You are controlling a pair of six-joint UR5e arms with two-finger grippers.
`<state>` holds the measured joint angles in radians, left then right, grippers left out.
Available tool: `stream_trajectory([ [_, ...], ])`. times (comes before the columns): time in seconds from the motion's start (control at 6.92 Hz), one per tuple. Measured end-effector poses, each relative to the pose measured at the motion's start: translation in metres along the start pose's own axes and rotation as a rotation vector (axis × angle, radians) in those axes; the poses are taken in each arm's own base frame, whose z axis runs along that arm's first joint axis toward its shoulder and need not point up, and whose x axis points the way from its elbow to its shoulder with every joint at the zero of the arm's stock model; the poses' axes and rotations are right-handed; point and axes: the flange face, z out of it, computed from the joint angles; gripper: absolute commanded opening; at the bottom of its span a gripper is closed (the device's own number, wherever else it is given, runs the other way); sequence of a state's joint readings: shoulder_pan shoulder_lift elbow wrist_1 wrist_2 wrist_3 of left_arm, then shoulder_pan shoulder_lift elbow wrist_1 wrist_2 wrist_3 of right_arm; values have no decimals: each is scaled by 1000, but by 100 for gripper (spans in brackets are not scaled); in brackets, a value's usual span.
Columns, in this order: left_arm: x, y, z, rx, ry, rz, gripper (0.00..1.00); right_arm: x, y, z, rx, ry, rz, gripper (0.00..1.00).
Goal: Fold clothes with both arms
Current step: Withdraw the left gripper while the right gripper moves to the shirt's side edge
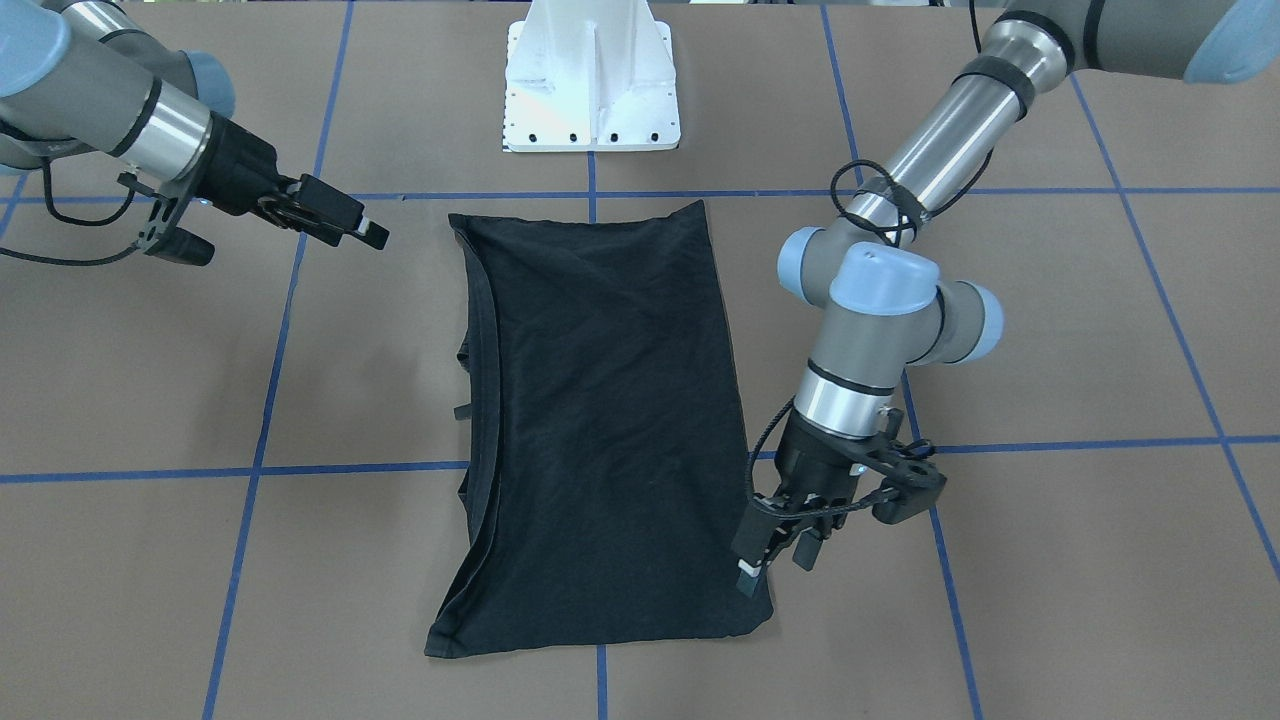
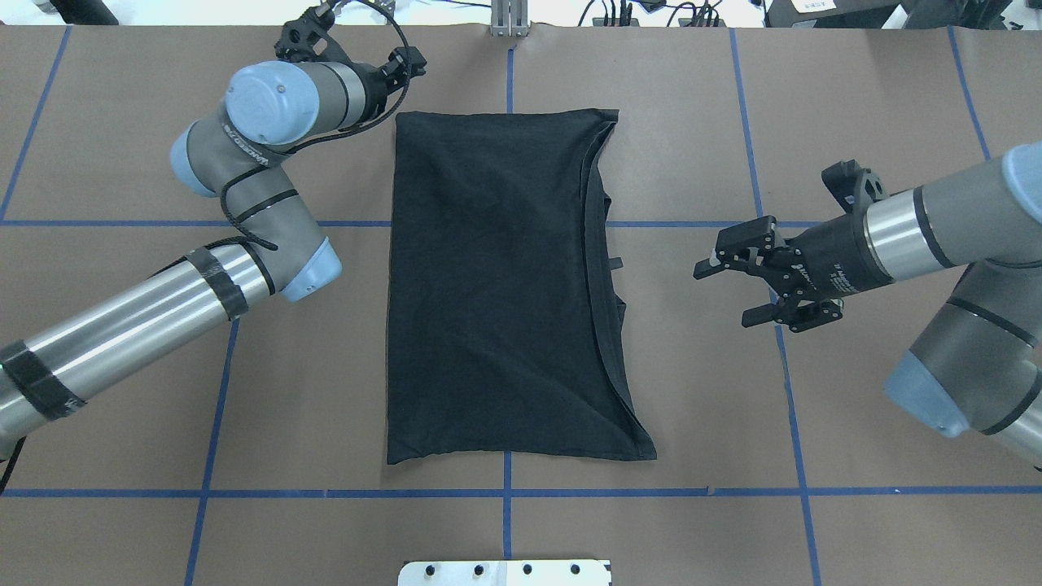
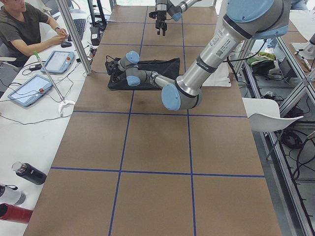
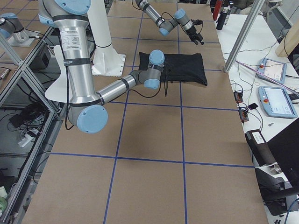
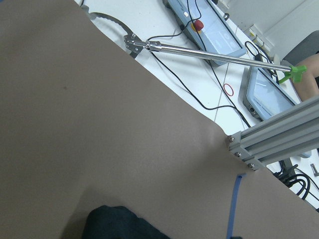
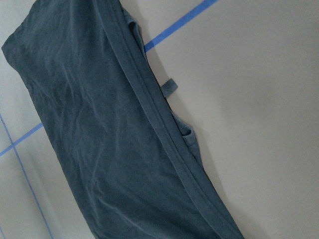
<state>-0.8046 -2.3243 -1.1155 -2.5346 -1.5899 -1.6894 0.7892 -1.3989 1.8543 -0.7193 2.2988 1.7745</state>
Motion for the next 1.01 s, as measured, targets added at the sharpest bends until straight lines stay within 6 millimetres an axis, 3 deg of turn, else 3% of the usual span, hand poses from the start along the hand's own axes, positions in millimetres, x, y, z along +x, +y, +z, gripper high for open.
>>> stream_trajectory([
  [0.29, -39, -34, -41, -64, 4, 79, 100, -19, 7, 37, 93, 69, -171, 100],
  [0.58, -84, -43, -86, -104, 11, 168, 100, -34, 25, 78, 161, 169, -317, 100],
  [0.87, -114, -44, -109, -124, 1, 221, 100, -71, 48, 113, 187, 307, -412, 100],
  [1.01, -123, -44, -113, -134, -3, 242, 100, -81, 70, 133, 228, 393, -476, 100],
])
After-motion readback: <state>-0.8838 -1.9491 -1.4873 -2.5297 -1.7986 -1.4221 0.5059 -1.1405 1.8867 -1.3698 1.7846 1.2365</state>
